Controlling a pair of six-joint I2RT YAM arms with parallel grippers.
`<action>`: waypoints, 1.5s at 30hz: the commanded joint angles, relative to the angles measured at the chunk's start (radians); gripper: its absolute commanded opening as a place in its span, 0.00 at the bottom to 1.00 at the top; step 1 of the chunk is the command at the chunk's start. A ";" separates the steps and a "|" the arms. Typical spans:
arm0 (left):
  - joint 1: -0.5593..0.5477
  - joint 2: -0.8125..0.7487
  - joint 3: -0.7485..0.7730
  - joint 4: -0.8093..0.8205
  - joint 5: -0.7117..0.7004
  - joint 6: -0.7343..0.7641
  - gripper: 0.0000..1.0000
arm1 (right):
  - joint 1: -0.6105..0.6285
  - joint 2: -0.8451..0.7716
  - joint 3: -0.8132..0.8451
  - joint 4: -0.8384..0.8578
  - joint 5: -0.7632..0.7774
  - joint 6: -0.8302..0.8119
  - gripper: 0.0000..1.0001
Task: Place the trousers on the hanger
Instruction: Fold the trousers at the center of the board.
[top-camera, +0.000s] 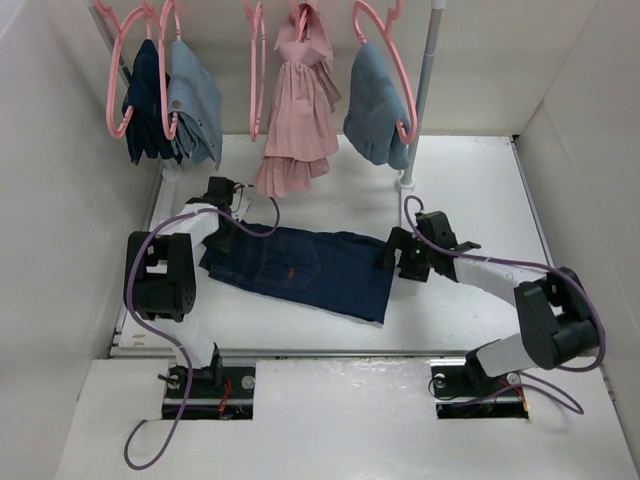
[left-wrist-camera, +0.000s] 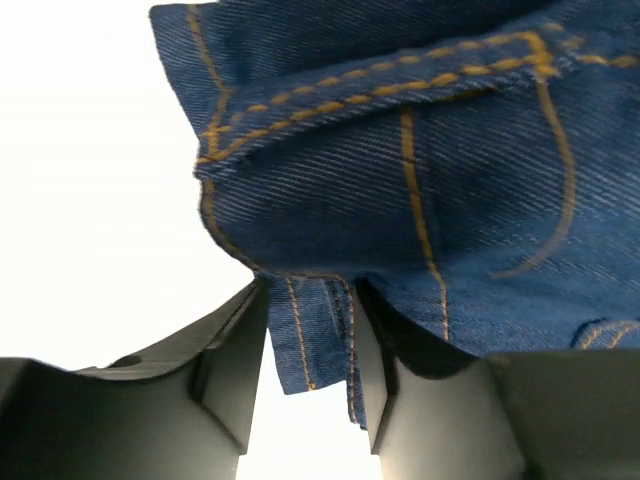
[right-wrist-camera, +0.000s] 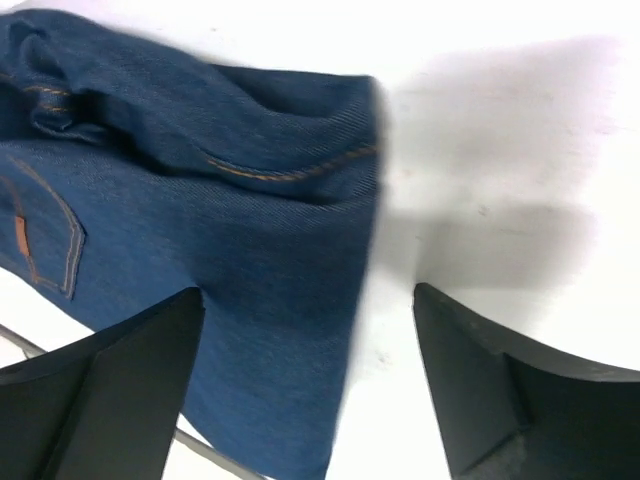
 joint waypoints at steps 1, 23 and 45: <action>0.011 -0.003 0.011 0.028 -0.044 -0.035 0.37 | 0.047 0.050 -0.013 0.055 -0.009 0.046 0.89; 0.116 -0.206 0.160 -0.227 0.264 -0.055 0.57 | -0.252 0.131 0.376 -0.394 -0.160 -0.411 0.10; 0.215 -0.573 0.081 -0.339 0.752 0.236 0.17 | -0.244 -0.292 0.274 -0.449 0.115 -0.276 0.98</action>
